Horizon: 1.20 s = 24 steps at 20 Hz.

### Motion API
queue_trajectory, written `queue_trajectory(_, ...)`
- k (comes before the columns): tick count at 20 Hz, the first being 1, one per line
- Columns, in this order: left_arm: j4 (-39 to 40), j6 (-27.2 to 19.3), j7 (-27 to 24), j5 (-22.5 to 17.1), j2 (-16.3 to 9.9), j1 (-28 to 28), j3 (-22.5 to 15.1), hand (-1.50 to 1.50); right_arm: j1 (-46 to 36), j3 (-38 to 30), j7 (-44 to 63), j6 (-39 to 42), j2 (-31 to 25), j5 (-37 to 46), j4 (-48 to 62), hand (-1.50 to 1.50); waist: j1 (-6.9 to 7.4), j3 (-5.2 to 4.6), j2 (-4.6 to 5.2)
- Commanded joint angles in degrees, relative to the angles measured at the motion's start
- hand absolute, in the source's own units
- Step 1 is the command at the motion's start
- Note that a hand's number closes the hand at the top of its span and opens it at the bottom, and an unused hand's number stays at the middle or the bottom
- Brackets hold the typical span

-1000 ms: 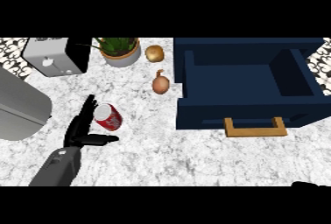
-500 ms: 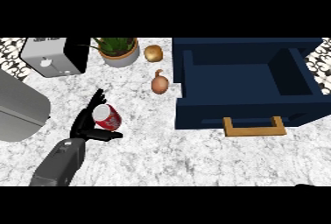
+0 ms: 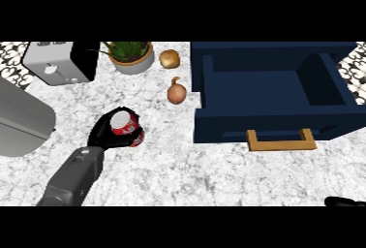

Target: Pick up the can, place it into the drawer and close the drawer

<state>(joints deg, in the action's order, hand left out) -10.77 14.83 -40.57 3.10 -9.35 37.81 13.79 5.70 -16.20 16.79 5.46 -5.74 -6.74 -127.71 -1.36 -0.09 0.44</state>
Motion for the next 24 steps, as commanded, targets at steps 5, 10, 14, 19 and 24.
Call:
queue_trajectory(5,0.5,-5.0,-3.4,-1.4,2.0,0.6,2.0,1.50,-3.0,-0.7,-0.8,-0.1,-1.3,1.3,2.9,-1.50,0.14,-0.01,0.07)
queue_trajectory(10,-2.2,-14.0,-1.3,-5.8,7.2,2.1,5.6,1.50,-2.3,-1.1,0.6,-0.4,-1.2,0.7,0.9,-1.50,0.81,0.06,-0.29)
queue_trajectory(14,-4.1,-14.0,-1.3,-6.0,6.9,2.6,4.9,1.50,-2.7,2.4,3.5,-3.4,1.1,4.8,-2.1,-1.50,0.62,0.03,-0.22)
queue_trajectory(19,-12.0,-15.5,9.3,-6.7,9.2,6.4,1.5,1.50,-3.3,-1.8,1.6,-1.5,-1.1,1.5,0.4,-1.50,1.33,0.11,-0.60)
queue_trajectory(24,-21.0,-19.3,18.3,-5.9,9.3,9.9,-3.0,1.50,1.0,-2.0,-0.8,-1.0,0.7,2.2,-1.3,-1.50,1.47,0.14,-0.84)
